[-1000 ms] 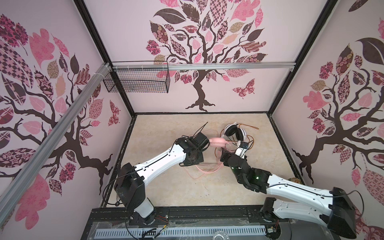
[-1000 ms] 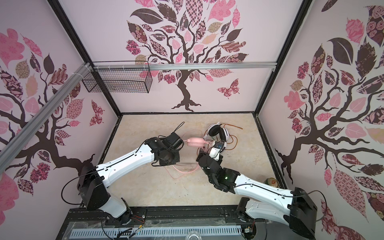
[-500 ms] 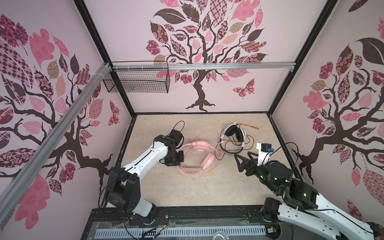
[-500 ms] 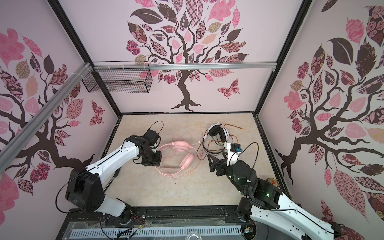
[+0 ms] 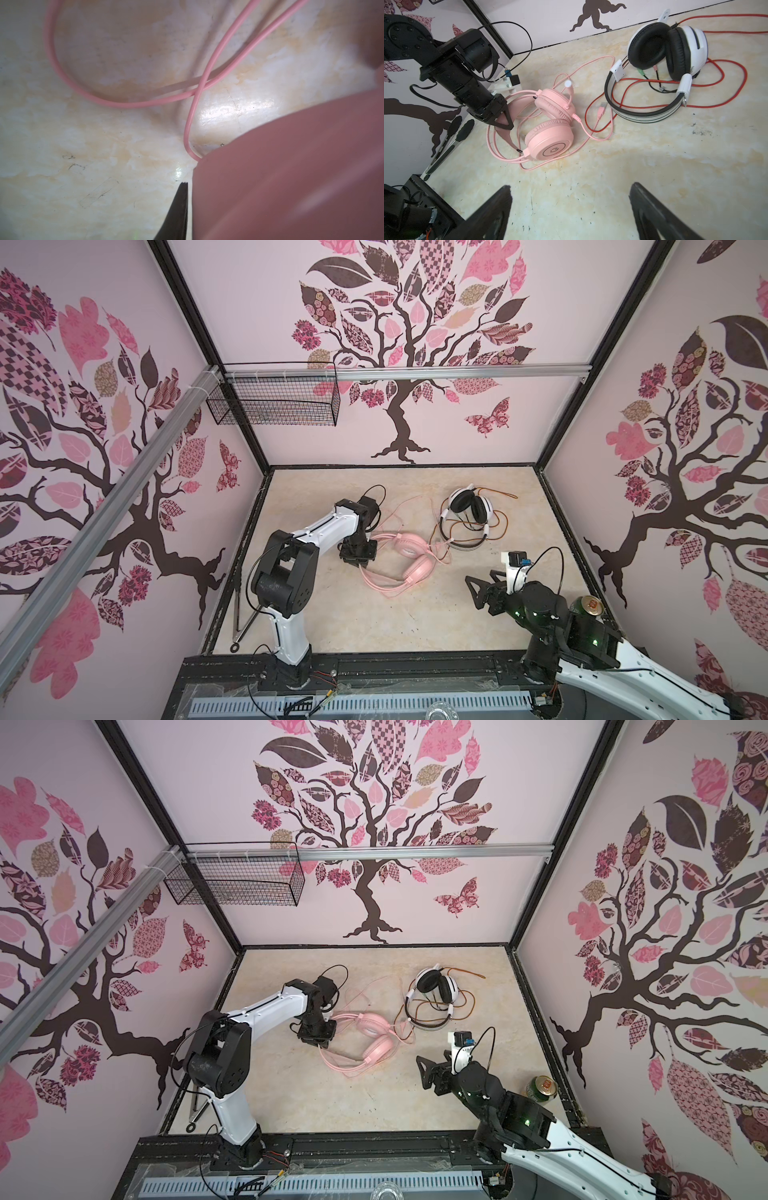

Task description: Wrap the headphones

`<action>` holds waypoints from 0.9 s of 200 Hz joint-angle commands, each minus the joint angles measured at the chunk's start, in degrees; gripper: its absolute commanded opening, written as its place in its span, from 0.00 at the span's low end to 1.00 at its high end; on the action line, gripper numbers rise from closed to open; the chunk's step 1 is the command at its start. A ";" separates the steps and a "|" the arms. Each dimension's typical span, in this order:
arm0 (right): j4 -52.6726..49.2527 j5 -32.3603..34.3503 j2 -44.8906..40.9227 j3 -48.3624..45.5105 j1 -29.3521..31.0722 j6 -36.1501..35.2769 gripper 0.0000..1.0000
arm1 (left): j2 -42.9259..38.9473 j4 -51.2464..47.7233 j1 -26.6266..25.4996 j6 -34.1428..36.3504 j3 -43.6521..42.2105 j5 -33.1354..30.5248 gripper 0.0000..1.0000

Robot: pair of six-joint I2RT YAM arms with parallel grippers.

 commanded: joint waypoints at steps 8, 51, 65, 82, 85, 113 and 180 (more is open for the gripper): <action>1.02 -1.36 0.39 0.68 0.20 -0.30 0.93 | 1.95 2.22 -0.21 0.20 0.19 -1.98 0.26; 0.79 -1.30 -1.47 0.59 0.20 -0.24 0.93 | 2.68 4.12 -0.24 -0.38 -1.77 -2.42 0.42; 0.60 -1.13 -1.56 0.68 0.20 -0.11 0.93 | 2.77 4.61 -0.26 -0.58 -2.40 -2.41 0.46; 0.42 -0.90 -1.59 0.77 0.20 -0.06 0.93 | 3.28 5.22 -0.26 -0.75 -3.04 -2.11 0.50; 0.42 -0.88 -1.61 0.73 0.20 -0.04 0.93 | 3.36 5.37 -0.22 -0.90 -3.16 -2.10 0.50; 0.33 -0.72 -1.34 0.77 0.20 0.00 0.93 | 3.82 6.71 -0.26 -1.36 -4.40 -1.71 0.91; 0.26 -0.33 -1.46 0.77 0.20 0.11 0.93 | 5.22 9.54 -0.42 -2.68 -7.99 -1.37 0.96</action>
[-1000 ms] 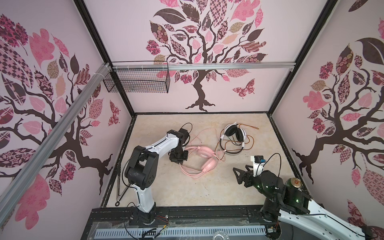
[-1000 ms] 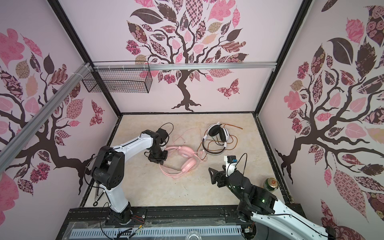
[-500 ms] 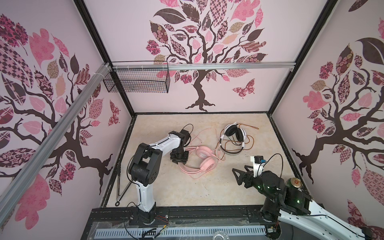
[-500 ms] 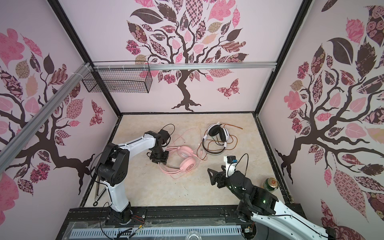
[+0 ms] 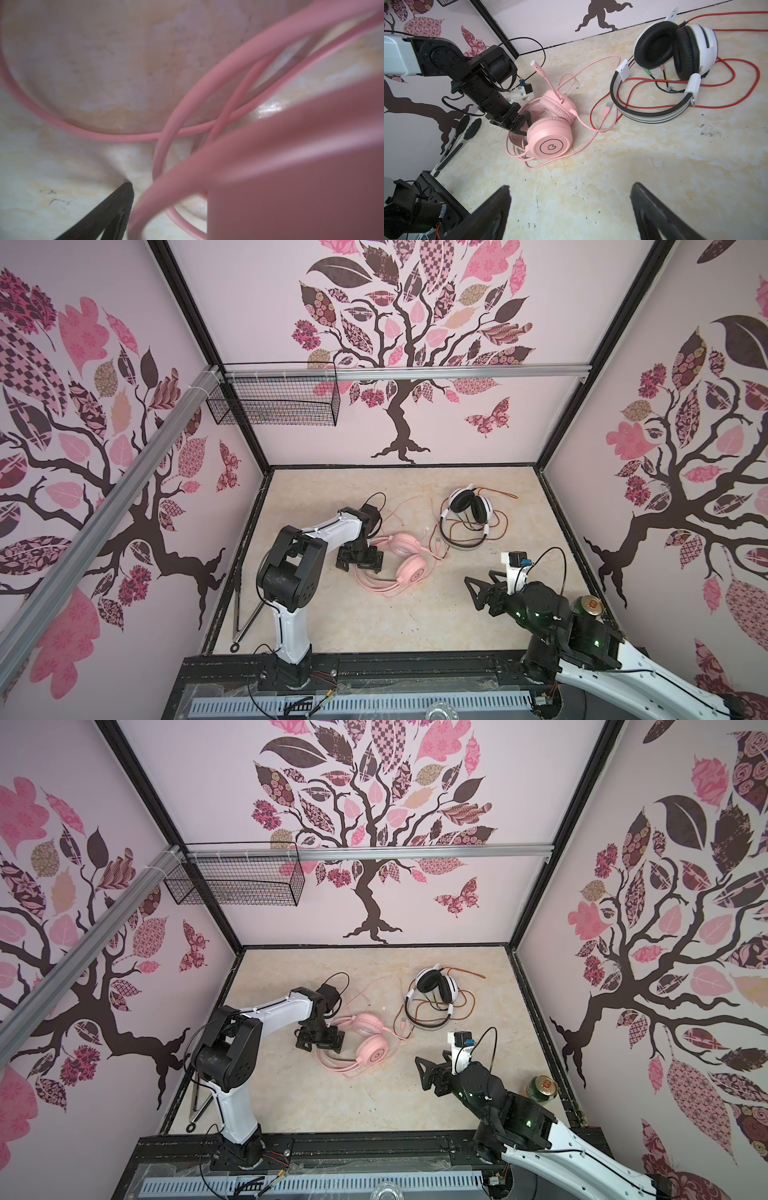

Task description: Wrap the headphones

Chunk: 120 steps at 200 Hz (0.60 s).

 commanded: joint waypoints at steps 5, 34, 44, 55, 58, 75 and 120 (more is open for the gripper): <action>0.05 0.85 -0.69 0.74 0.24 0.11 0.93 | 2.19 2.74 -0.13 -0.98 -3.63 0.90 0.95; -0.04 1.02 -0.95 0.68 0.20 0.24 0.93 | 2.28 4.22 -0.10 -1.56 -4.81 2.01 0.75; -0.04 1.19 -1.18 0.68 0.20 0.24 0.93 | 2.26 4.50 -0.13 -1.86 -5.06 2.70 0.65; -0.09 1.33 -1.30 0.63 0.21 0.26 0.93 | 2.12 4.79 -0.12 -2.12 -5.36 3.38 0.60; -0.06 1.35 -1.35 0.67 0.21 0.27 0.93 | 2.14 4.88 -0.13 -2.17 -5.52 3.69 0.57; -0.11 1.46 -1.52 0.68 0.19 0.30 0.93 | 1.87 5.20 -0.12 -2.56 -5.85 4.66 0.39; -0.30 1.55 -1.61 0.76 0.24 0.43 0.93 | -2.56 3.34 -0.17 -4.09 -3.75 6.43 0.00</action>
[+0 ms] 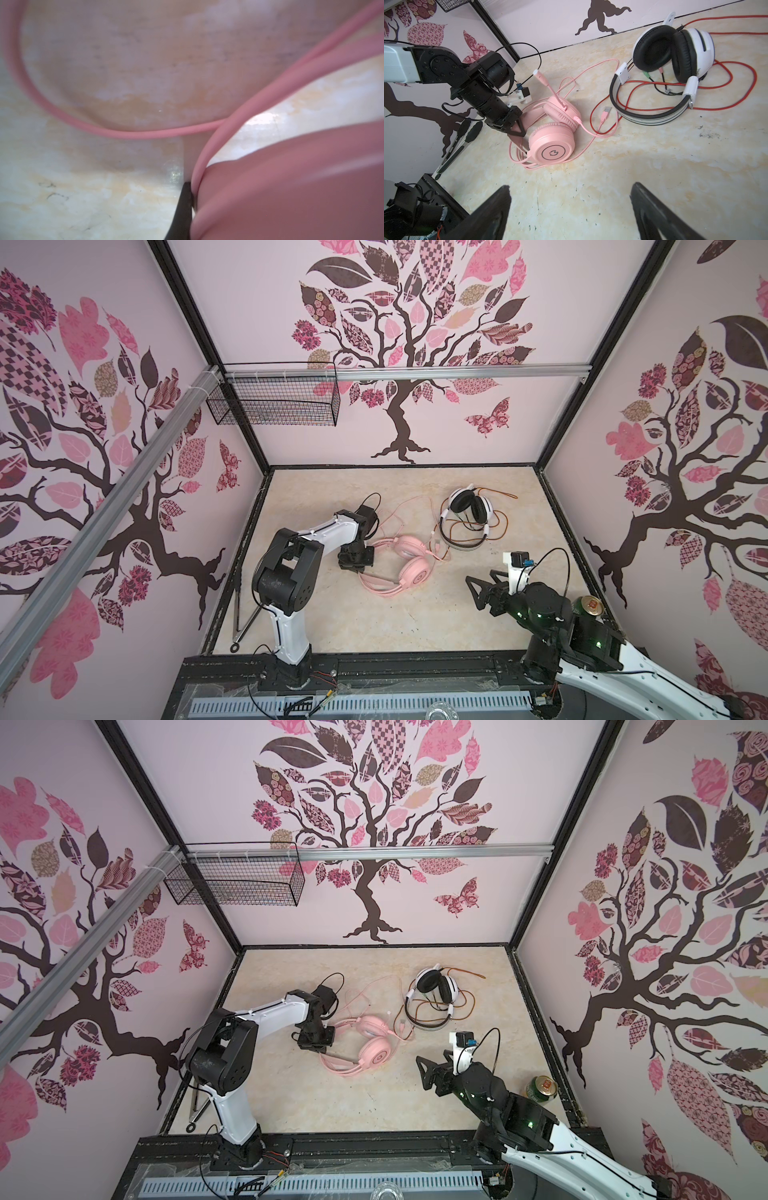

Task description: Wrap the headphones

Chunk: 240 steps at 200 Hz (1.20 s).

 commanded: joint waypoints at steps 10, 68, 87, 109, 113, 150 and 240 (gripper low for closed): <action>-0.34 1.05 -0.69 0.76 0.20 0.46 0.93 | -2.13 0.23 -0.80 -1.04 -0.05 5.75 0.00; -1.03 1.33 1.07 1.42 0.20 0.89 0.93 | -12.37 -5.78 -0.68 -2.43 5.39 5.90 0.20; -1.16 1.42 2.69 1.88 0.22 0.88 0.93 | -15.38 -7.28 -0.72 -2.78 6.99 6.23 0.00; -0.81 1.35 5.00 2.64 0.20 0.46 0.93 | -19.40 -8.89 -0.61 -2.76 7.86 6.36 0.00; -0.67 1.19 5.61 2.82 0.20 0.25 0.93 | -20.48 -9.05 -0.61 -2.71 7.71 6.21 0.00; 2.25 -3.87 11.79 7.07 0.13 -2.70 0.96 | -33.26 -8.10 -0.55 -4.20 3.36 3.22 0.00; 22.47 -68.36 26.71 9.10 -41.27 3.90 0.96 | -52.69 -9.93 0.07 -3.65 -7.81 3.49 0.00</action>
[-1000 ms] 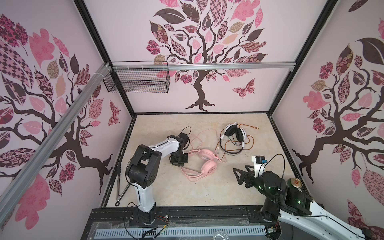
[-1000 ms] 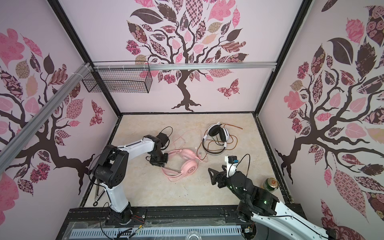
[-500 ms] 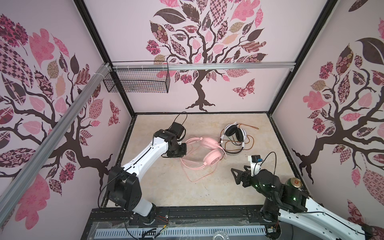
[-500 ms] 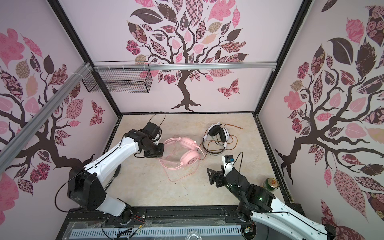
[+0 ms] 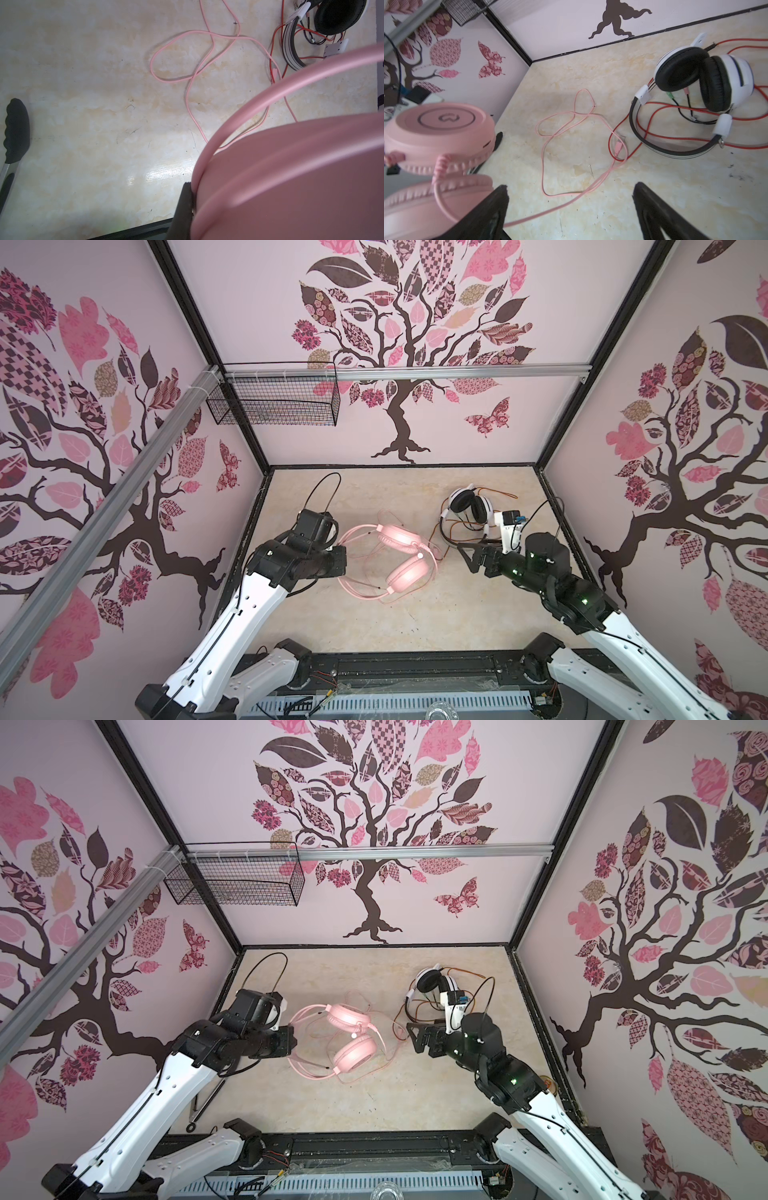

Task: Wrap the headphones
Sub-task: 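Lift the pink headset with the left gripper while the right gripper grasps the pink cable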

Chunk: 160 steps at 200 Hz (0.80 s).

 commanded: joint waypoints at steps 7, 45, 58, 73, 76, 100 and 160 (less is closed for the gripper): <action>20.36 -35.35 3.21 -10.50 -13.11 11.89 0.96 | -2.20 3.83 0.47 -0.01 -2.76 3.96 0.00; 23.38 -26.61 1.89 -19.66 -13.69 7.87 0.96 | 0.11 1.44 0.58 -2.39 3.78 3.26 0.00; 24.81 -23.15 1.06 -22.33 -13.36 8.40 0.94 | 1.03 0.19 0.53 -4.54 8.11 1.50 0.00; 23.51 -17.28 1.12 -23.72 -12.33 7.99 0.91 | 2.09 -0.35 0.56 -7.27 12.61 2.14 0.00; 23.08 -16.00 1.29 -23.76 -11.85 7.61 0.91 | 2.26 -0.41 0.54 -7.90 13.32 2.34 0.00; 22.47 -2.34 3.53 -23.54 -2.90 3.28 0.89 | 3.68 -3.34 0.62 -15.54 19.67 -1.27 0.00; 43.20 9.10 12.43 -25.95 5.71 -13.47 0.84 | 17.09 -21.30 2.74 -13.11 40.50 -3.20 0.00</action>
